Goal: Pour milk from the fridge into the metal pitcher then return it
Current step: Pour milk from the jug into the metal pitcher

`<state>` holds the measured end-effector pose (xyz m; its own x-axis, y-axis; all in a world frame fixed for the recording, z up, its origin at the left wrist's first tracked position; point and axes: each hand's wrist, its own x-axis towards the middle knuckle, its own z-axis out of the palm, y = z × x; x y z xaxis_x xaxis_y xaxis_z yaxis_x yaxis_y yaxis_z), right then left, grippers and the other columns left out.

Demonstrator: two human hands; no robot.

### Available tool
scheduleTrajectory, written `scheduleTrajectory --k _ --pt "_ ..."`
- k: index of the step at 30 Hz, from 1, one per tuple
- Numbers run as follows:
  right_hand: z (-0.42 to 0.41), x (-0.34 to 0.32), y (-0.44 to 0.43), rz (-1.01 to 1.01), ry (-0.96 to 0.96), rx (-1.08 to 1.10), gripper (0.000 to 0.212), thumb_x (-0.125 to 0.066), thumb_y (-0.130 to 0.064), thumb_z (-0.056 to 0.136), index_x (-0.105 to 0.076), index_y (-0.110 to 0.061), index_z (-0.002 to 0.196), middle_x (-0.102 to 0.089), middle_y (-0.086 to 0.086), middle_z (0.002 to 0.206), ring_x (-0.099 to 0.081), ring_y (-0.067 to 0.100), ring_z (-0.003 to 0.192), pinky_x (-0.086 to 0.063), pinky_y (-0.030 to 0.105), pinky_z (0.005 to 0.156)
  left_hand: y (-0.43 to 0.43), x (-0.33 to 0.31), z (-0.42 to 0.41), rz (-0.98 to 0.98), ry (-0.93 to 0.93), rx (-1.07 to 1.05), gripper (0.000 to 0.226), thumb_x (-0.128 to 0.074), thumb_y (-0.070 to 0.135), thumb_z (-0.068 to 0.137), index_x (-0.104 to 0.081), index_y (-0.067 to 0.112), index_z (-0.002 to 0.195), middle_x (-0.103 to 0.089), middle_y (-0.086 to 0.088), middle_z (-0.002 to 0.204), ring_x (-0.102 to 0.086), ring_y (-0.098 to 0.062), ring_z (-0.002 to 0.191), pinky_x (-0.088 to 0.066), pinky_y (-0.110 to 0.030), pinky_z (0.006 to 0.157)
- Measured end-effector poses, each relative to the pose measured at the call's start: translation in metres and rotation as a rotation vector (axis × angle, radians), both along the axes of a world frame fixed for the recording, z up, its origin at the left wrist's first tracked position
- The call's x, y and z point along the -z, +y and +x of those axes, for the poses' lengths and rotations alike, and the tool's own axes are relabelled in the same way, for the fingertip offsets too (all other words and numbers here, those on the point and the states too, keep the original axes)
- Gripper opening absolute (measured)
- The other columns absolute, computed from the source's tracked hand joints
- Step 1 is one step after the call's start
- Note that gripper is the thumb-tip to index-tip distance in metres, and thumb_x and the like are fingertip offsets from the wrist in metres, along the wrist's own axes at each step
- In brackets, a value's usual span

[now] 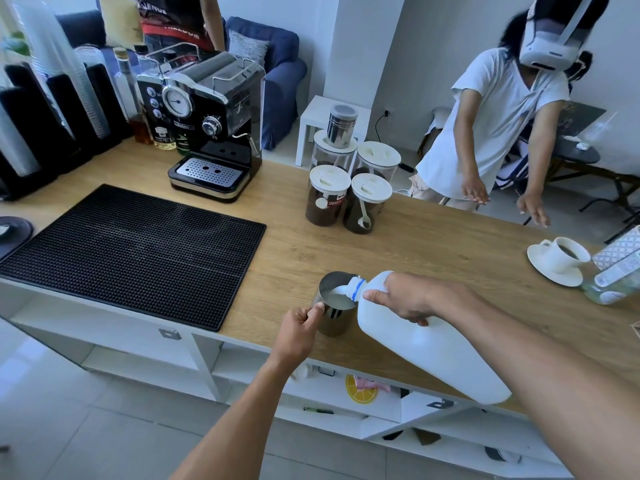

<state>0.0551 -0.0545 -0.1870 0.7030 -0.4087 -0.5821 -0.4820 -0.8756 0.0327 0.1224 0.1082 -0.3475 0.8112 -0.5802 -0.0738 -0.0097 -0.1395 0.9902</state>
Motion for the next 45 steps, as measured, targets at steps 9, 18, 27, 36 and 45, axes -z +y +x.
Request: scheduleTrajectory --k 9,18,27,36,45 --pt "0.0024 -0.0008 -0.0004 -0.01 0.036 -0.01 0.064 -0.027 -0.06 0.097 -0.049 -0.008 0.066 -0.06 0.015 0.056 -0.058 0.028 0.061 -0.045 0.035 0.07 -0.0002 0.0042 0.0009 0.012 0.001 -0.008 0.051 -0.046 0.03 0.102 -0.027 0.008 0.06 -0.023 -0.006 0.06 -0.019 -0.022 0.057 -0.015 -0.031 0.051" --pt "0.0023 -0.0024 -0.0002 -0.01 0.033 -0.027 0.052 -0.028 -0.054 0.1 -0.042 -0.021 0.061 -0.064 0.017 0.063 -0.061 0.029 0.065 -0.048 0.036 0.073 -0.0004 0.0044 0.0009 0.018 -0.002 -0.013 0.049 -0.046 0.029 0.101 -0.029 0.013 0.059 -0.023 -0.002 0.056 -0.018 -0.012 0.05 -0.014 -0.025 0.047" --pt "0.0021 0.0 -0.0023 -0.017 0.025 -0.015 0.067 -0.028 -0.062 0.096 -0.057 -0.006 0.072 -0.065 0.016 0.062 -0.063 0.027 0.062 -0.05 0.037 0.073 -0.0011 0.0047 0.0017 0.012 0.002 -0.011 0.049 -0.046 0.03 0.101 -0.029 0.014 0.058 -0.023 -0.004 0.057 -0.018 -0.013 0.05 -0.015 -0.027 0.048" --pt "0.0032 -0.002 0.0004 0.009 0.045 0.03 0.067 -0.027 -0.061 0.096 -0.057 -0.004 0.08 -0.061 0.014 0.058 -0.057 0.025 0.056 -0.044 0.033 0.065 -0.0012 0.0044 0.0011 0.019 0.008 -0.025 0.05 -0.047 0.028 0.101 -0.028 0.015 0.057 -0.022 0.001 0.052 -0.017 -0.01 0.047 -0.014 -0.023 0.045" --pt "0.0032 -0.0033 0.0017 0.018 0.05 -0.008 0.033 -0.029 -0.037 0.104 -0.053 -0.036 0.082 -0.067 0.02 0.075 -0.063 0.032 0.072 -0.046 0.034 0.069 -0.0012 0.0049 0.0011 0.016 0.015 -0.027 0.05 -0.048 0.028 0.101 -0.027 0.016 0.056 -0.023 0.003 0.051 -0.018 -0.01 0.047 -0.015 -0.023 0.046"
